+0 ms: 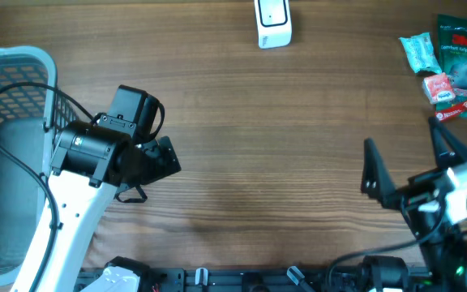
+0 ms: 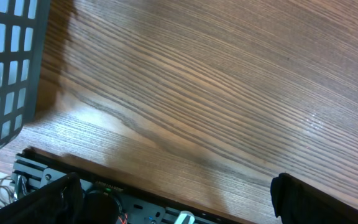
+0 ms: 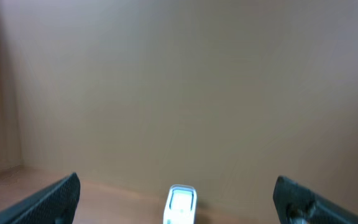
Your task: Scan the item barcode
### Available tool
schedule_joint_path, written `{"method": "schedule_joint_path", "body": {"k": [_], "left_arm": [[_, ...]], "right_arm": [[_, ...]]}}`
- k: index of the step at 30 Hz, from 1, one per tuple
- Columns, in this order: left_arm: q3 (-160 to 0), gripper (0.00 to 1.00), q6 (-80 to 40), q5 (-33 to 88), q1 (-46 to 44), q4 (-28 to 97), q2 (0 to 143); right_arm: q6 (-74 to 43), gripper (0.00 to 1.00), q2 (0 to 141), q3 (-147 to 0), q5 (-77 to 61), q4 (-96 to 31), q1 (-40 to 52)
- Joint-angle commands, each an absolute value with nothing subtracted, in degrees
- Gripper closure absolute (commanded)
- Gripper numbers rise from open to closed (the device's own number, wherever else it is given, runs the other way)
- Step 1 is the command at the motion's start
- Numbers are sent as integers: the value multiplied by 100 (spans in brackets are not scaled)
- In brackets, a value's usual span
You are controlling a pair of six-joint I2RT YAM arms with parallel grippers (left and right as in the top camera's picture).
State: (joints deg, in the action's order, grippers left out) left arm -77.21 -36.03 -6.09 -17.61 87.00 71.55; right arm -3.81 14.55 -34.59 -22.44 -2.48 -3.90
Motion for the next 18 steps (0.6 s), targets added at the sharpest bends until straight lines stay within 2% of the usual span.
{"method": "schedule_joint_path", "body": {"k": [1,4,13,18], "left_arm": [[-7730,0,-3514,-622,-1741,8702,7113],[-7730,0,-3514,-622,-1741,8702,7113],[-7732,0,-3514,-622,-1741,8702,7113],[-7730,0,-3514,-622,-1741,8702,7113]], "right_arm": [[-427,0,961,-2628,-2182,486,-316],[-429,0,679,-2008,-2152,1131,-316],[-545,0,19,-888,-1507,1986,-309],[-775,0,19,-543,-696,2036,-71]]}}
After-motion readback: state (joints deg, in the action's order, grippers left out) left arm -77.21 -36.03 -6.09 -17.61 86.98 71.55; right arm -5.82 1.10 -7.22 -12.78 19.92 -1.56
